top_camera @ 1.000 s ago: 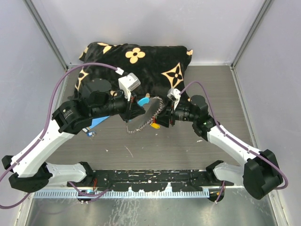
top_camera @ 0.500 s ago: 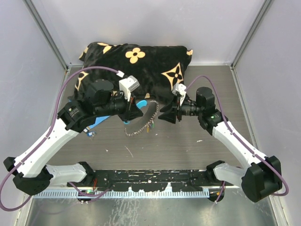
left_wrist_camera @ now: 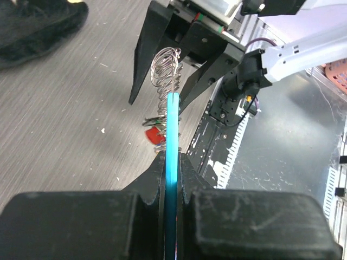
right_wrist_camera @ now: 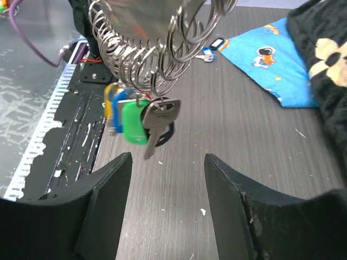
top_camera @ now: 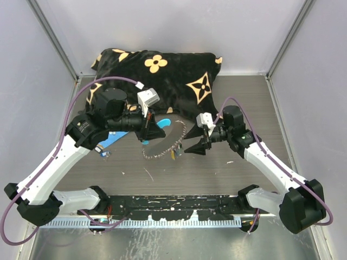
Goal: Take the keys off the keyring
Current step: Pick up the key from the keyring.
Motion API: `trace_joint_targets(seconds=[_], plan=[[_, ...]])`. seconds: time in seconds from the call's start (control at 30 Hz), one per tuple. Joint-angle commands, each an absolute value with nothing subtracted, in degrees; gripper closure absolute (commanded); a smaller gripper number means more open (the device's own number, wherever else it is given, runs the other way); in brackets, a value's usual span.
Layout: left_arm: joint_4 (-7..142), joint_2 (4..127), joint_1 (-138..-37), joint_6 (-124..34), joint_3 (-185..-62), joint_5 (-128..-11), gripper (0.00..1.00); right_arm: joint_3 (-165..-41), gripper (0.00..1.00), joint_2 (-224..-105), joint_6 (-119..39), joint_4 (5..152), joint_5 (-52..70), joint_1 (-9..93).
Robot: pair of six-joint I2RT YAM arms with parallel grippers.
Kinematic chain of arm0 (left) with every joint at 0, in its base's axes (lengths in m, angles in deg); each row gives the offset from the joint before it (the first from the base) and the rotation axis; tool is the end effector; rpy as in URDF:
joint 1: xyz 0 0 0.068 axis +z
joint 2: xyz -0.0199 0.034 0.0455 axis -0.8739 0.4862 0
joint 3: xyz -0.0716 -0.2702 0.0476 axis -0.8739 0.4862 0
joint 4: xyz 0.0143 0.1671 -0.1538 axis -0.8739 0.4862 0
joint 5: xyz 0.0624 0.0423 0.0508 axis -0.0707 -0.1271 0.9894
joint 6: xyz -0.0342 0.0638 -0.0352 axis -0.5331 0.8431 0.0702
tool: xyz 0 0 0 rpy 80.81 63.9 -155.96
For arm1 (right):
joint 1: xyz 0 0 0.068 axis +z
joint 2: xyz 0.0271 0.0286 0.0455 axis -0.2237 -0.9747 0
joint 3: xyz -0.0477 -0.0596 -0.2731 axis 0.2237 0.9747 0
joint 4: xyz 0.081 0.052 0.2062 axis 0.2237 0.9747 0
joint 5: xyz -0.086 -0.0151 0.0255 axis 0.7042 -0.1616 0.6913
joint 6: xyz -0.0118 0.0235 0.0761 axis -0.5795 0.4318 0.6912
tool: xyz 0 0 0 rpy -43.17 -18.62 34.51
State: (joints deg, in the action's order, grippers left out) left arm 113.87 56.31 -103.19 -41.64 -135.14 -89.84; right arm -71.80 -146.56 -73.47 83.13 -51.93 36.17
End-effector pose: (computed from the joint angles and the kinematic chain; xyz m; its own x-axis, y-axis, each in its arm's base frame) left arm 0.1332 -0.1664 0.4250 -0.4626 0.2455 -0.8519 0.8486 0.4010 -0.3452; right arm 0.1621 0.1403 0.3083 0.0780 -0.1423 -0.9867 -0.9948 -0.0764 -0.0676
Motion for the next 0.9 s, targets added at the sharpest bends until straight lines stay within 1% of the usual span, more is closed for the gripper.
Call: trace_joint_targets(seconds=[0.0, 0.07, 0.17, 0.23, 0.33, 0.47, 0.7, 0.87], plan=[[108.3, 55.4, -102.9, -40.2, -135.4, -96.7, 1.00, -69.9, 0.39, -145.6, -76.2, 78.3, -54.6, 38.0], [108.1, 55.6, -102.9, -40.2, -135.4, -97.1, 1.00, -69.5, 0.41, -145.7, -73.5, 76.0, -54.7, 38.6], [107.6, 55.5, -102.8, -40.5, -135.0, -96.5, 1.00, -70.0, 0.48, -145.6, -70.7, 75.2, -56.1, 38.9], [107.0, 55.2, -102.8, -40.9, -134.7, -95.8, 1.00, -70.1, 0.51, -145.5, -69.7, 74.6, -56.3, 39.1], [106.2, 55.0, -102.8, -41.5, -134.3, -95.5, 1.00, -70.1, 0.52, -145.6, -68.1, 73.7, -54.6, 39.2], [105.5, 54.8, -102.7, -42.5, -133.9, -95.1, 1.00, -69.9, 0.57, -145.3, -63.9, 70.6, -53.8, 39.3], [103.5, 54.2, -102.8, -43.9, -131.9, -94.7, 1.00, -69.6, 0.57, -145.2, -57.8, 67.2, -44.4, 39.3], [102.6, 53.5, -102.8, -44.9, -131.0, -93.1, 1.00, -69.6, 0.60, -145.0, -57.1, 66.9, -44.1, 39.3]])
